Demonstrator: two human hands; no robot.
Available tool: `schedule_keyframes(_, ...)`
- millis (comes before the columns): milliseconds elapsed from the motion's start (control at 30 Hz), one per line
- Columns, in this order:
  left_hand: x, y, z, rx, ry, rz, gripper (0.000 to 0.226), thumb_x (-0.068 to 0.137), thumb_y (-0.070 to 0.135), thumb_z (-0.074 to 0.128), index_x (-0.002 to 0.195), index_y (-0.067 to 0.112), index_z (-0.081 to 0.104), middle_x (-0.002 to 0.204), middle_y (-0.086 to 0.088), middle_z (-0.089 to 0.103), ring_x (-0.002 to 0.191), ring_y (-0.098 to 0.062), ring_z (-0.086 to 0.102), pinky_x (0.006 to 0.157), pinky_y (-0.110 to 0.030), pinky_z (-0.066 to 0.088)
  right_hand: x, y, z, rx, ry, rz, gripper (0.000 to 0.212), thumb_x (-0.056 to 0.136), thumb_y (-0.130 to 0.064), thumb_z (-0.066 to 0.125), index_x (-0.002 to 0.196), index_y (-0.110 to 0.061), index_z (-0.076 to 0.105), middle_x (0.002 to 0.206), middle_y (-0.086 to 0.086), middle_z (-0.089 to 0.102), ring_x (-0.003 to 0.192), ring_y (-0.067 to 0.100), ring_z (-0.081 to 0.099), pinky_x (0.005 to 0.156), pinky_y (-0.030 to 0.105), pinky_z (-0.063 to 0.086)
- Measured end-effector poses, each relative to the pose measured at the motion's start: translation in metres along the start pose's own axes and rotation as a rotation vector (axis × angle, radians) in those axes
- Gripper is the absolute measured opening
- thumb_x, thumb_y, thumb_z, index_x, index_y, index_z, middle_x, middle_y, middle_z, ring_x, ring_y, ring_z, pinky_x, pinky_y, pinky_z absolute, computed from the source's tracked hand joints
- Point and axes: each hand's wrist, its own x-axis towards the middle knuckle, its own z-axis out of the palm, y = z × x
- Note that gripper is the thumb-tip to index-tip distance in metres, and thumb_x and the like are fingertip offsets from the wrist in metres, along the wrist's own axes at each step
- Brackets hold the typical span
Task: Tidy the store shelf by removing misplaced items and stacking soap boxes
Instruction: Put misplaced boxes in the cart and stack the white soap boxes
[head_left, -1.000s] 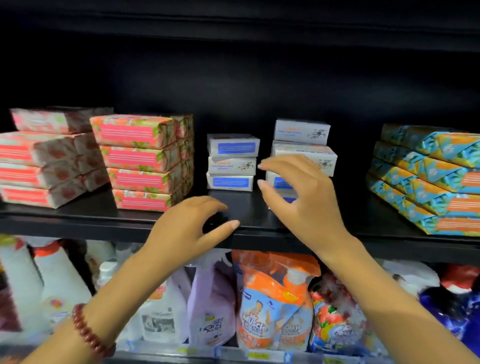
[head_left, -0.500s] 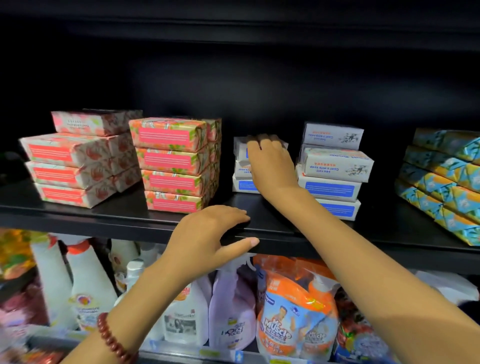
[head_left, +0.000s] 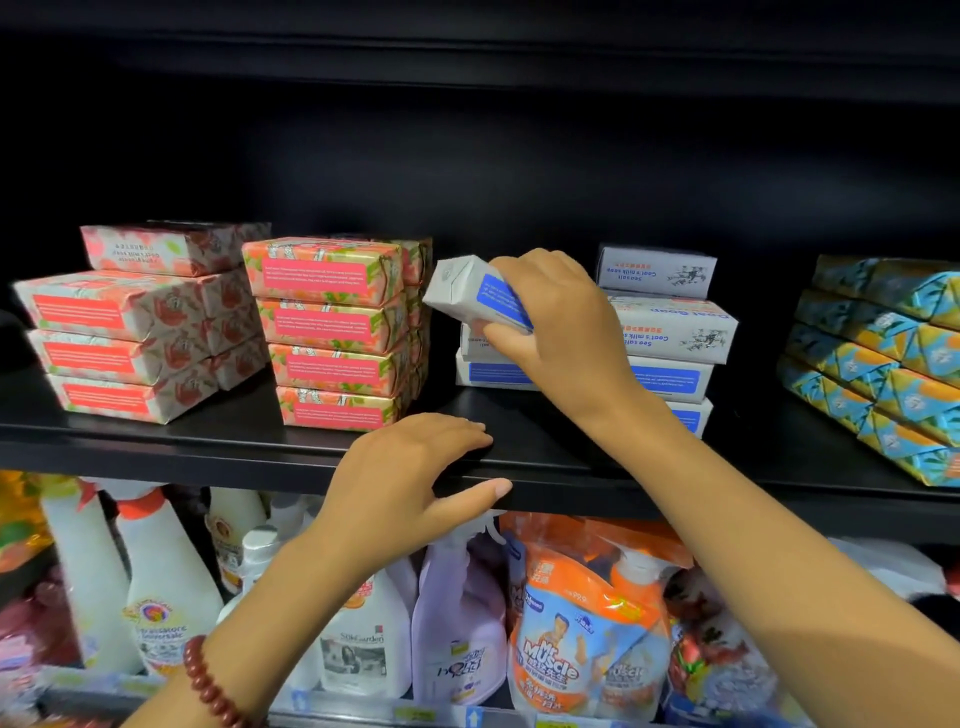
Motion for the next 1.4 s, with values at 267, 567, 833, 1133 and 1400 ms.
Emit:
schedule_keyframes(267,0.011,0.005,-0.01,-0.069,-0.023,-0.02,0.056,0.079,0.064,0.046,0.104,0.022,0.072,0.11,0.009,0.069,0.103,-0.009,0.062,0.082,-0.028,0.051,-0.037,0.001,-0.073,0.317,0.0,0.242,0.033,0.078,-0.038,0.066,0.104,-0.018,0.063,0.094,-0.005,0.063,0.086,0.009,0.057,0.072,0.028,0.048)
schedule_keyframes(567,0.092,0.015,-0.007,0.097,0.001,-0.088,0.061,0.085,0.032,0.068,0.139,0.014,0.044,0.137,-0.005,0.052,0.127,-0.023,0.046,0.1,-0.033,0.038,-0.086,0.028,-0.104,0.226,-0.01,0.321,0.033,0.076,-0.042,0.064,0.1,-0.018,0.064,0.093,-0.01,0.062,0.088,0.003,0.057,0.071,0.012,0.043)
schedule_keyframes(833,0.128,0.002,0.021,0.39,-0.153,-0.146,0.055,0.085,0.038,0.064,0.129,0.01,0.047,0.124,-0.012,0.055,0.113,-0.032,0.049,0.092,-0.038,0.039,-0.113,0.048,-0.122,0.138,0.011,0.352,0.039,0.076,-0.044,0.058,0.104,-0.018,0.064,0.092,-0.005,0.062,0.086,0.007,0.054,0.069,0.009,0.038)
schedule_keyframes(1133,0.117,0.011,0.01,0.433,-0.013,-0.072,0.046,0.083,0.031,0.065,0.122,0.013,0.048,0.117,-0.006,0.052,0.107,-0.025,0.045,0.076,-0.036,0.045,-0.104,0.065,-0.135,-0.016,0.199,0.323,0.035,0.079,-0.03,0.061,0.107,-0.008,0.062,0.094,-0.001,0.055,0.086,0.008,0.046,0.071,0.007,0.033)
schedule_keyframes(1400,0.066,0.019,-0.002,0.195,0.229,-0.063,0.031,0.072,0.022,0.079,0.094,0.009,0.062,0.085,-0.006,0.063,0.077,-0.024,0.054,0.053,-0.016,0.023,-0.058,0.082,-0.128,-0.229,0.228,0.095,0.024,0.081,-0.015,0.066,0.101,-0.003,0.062,0.09,0.012,0.06,0.082,0.025,0.049,0.07,0.024,0.031)
